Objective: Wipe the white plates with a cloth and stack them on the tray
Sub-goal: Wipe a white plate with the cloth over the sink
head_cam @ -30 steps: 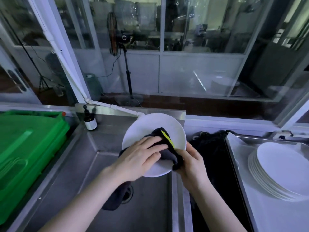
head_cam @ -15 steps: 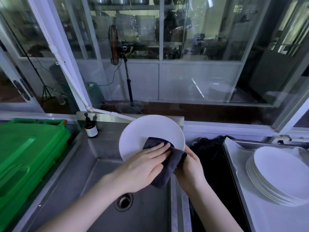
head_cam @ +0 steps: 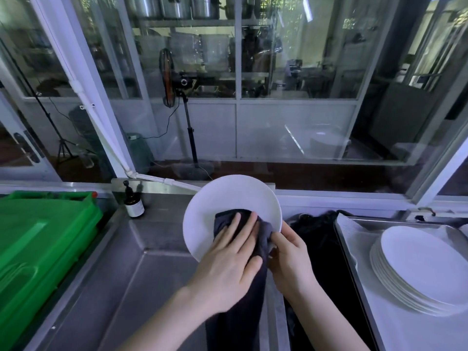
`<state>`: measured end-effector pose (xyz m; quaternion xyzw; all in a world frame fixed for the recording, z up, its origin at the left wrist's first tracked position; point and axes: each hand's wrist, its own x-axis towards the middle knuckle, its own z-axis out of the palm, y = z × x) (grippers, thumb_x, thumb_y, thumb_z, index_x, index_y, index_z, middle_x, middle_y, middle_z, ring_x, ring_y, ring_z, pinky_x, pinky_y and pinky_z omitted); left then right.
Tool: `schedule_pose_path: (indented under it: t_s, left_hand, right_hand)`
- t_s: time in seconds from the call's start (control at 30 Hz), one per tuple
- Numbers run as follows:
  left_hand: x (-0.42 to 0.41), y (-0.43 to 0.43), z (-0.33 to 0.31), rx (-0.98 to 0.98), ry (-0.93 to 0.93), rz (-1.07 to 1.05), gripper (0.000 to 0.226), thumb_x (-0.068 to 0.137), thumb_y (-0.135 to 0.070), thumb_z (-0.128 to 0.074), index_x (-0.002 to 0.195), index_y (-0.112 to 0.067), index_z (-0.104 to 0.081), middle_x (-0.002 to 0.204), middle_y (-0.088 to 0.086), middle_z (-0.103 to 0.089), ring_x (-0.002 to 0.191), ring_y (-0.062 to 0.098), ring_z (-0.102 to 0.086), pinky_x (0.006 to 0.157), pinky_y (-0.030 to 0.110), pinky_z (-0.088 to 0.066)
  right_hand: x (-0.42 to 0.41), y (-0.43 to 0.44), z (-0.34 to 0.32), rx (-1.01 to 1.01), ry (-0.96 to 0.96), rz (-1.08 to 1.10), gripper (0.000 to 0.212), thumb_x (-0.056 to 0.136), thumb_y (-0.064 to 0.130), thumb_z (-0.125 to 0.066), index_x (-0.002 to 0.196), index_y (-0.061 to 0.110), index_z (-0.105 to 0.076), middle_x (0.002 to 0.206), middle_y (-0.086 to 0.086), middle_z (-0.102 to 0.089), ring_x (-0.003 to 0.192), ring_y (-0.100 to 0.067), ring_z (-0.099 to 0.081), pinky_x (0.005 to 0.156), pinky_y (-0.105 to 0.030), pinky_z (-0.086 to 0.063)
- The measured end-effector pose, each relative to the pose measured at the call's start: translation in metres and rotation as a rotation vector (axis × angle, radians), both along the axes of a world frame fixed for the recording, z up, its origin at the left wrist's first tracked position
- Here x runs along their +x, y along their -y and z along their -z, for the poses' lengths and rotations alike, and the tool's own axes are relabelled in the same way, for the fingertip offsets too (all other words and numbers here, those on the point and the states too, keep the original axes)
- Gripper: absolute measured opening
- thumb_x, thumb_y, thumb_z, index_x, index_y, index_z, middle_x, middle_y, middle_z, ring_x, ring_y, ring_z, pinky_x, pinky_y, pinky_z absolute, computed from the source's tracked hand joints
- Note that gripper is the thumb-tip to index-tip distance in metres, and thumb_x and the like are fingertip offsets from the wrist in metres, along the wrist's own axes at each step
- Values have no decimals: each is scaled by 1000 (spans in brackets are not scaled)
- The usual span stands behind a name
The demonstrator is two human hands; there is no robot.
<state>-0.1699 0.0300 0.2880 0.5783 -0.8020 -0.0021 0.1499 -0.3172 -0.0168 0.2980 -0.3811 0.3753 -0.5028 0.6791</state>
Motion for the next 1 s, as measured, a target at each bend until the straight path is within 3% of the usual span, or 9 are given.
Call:
schedule_pose_path:
  t_s: [0.1, 0.2, 0.33, 0.43, 0.5, 0.6, 0.7, 0.77, 1.0]
  left_hand:
    - [14, 26, -3, -4, 18, -62, 61, 94, -51, 0, 148, -29, 18, 158, -14, 27, 146, 9, 27, 122, 32, 6]
    - [30, 48, -7, -17, 40, -99, 65, 93, -52, 1, 150, -23, 13, 159, -8, 22, 150, 15, 19, 123, 36, 1]
    - [46, 62, -18, -106, 106, -222, 69, 97, -50, -2, 157, -16, 0, 164, 0, 11, 152, 18, 9, 123, 33, -1]
    - [53, 57, -21, -89, 120, -287, 64, 103, -44, -17, 157, -14, -4, 165, 2, 9, 152, 19, 8, 123, 32, 2]
    - [45, 43, -21, -102, 134, -262, 63, 101, -39, -20, 156, -7, -19, 165, 7, -6, 152, 25, -3, 123, 36, -7]
    - [12, 23, -9, -177, 53, -89, 57, 94, -23, -26, 141, 1, -48, 154, 16, -37, 145, 31, -31, 118, 43, -29]
    - [-4, 25, -2, -93, -69, -32, 61, 98, -29, -12, 155, -9, -17, 164, 6, -8, 152, 21, -2, 124, 35, -8]
    - [-1, 37, -2, -134, -54, -33, 59, 97, -30, -12, 153, -14, -5, 163, 5, -2, 151, 21, 4, 124, 35, -3]
    - [50, 74, -16, -124, 48, -197, 58, 106, -28, -26, 157, -13, -3, 164, 1, 9, 152, 17, 8, 124, 35, -2]
  right_hand:
    - [7, -11, 0, -28, 39, -46, 29, 94, -6, -50, 111, 3, -71, 84, -22, -58, 77, -30, -51, 63, -32, -43]
    - [11, -19, 3, -67, -9, -87, 35, 93, -3, -52, 108, 17, -75, 87, -19, -62, 81, -29, -51, 67, -37, -39]
    - [5, -10, -3, -81, 70, -64, 41, 91, -8, -49, 116, 14, -73, 96, -14, -75, 78, -24, -68, 58, -29, -52]
    - [-8, 3, -7, -98, 49, 4, 38, 90, -5, -51, 113, 15, -74, 92, -10, -74, 76, -23, -69, 62, -39, -58]
    - [-13, 10, -6, -99, 25, 43, 38, 90, -4, -50, 110, 17, -74, 89, -7, -72, 77, -23, -67, 69, -46, -57]
    - [-11, 11, -6, -101, 40, 44, 38, 91, -6, -48, 108, 16, -74, 86, -9, -71, 76, -25, -66, 68, -44, -57]
    - [-1, 1, -4, -96, 43, 2, 39, 92, -8, -47, 107, 15, -75, 79, -16, -64, 74, -29, -57, 64, -35, -50]
    - [5, -9, 0, -84, 47, -29, 40, 95, -7, -45, 106, 15, -76, 82, -15, -64, 74, -25, -56, 60, -29, -47]
    - [-2, -10, 4, -108, 42, -118, 45, 80, 7, -56, 119, 22, -73, 86, -5, -71, 66, -18, -64, 58, -32, -54]
